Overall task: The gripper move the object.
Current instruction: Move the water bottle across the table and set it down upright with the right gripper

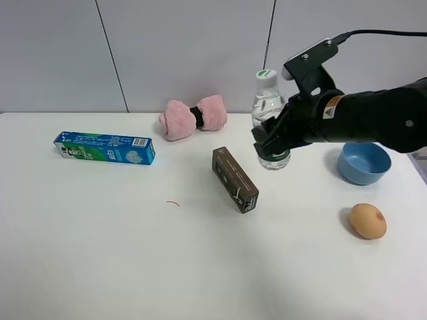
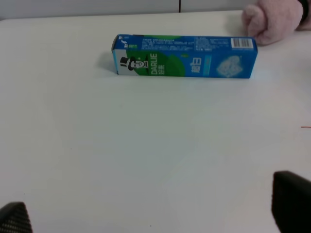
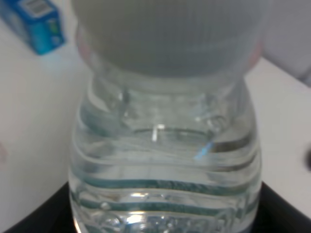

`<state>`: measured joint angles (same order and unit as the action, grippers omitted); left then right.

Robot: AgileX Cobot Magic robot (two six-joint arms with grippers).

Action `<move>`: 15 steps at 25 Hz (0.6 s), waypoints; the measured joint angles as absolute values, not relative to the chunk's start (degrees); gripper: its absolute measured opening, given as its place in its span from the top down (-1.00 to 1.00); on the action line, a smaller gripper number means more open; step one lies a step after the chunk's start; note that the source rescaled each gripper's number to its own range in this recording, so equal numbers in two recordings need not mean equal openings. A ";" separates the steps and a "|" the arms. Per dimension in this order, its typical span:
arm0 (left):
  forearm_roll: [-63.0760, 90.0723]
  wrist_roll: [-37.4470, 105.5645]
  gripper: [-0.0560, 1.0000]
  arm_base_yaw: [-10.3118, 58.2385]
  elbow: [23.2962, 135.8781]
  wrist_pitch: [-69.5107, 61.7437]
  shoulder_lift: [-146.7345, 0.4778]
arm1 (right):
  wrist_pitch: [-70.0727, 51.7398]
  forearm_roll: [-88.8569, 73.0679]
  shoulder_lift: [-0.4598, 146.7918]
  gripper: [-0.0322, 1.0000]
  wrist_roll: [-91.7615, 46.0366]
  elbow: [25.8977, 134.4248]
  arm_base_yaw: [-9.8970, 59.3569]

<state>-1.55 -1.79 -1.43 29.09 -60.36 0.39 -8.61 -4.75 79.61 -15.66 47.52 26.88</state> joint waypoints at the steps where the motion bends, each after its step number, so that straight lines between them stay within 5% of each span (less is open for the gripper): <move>1: -1.55 -1.79 -1.00 -1.43 29.09 -60.36 0.39 | -8.59 -3.80 79.61 0.94 -15.78 47.52 25.00; 8: -1.55 -1.79 -1.00 -1.43 29.09 -60.36 0.39 | -2.56 -0.94 81.12 0.94 -15.84 47.32 15.64; 15: -1.55 -1.79 -1.00 -1.43 29.09 -60.36 0.39 | 9.38 2.58 91.72 0.94 -15.66 47.27 14.92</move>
<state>-1.55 -1.79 -1.43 29.09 -60.36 0.39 9.38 2.58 91.72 -15.66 47.27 14.92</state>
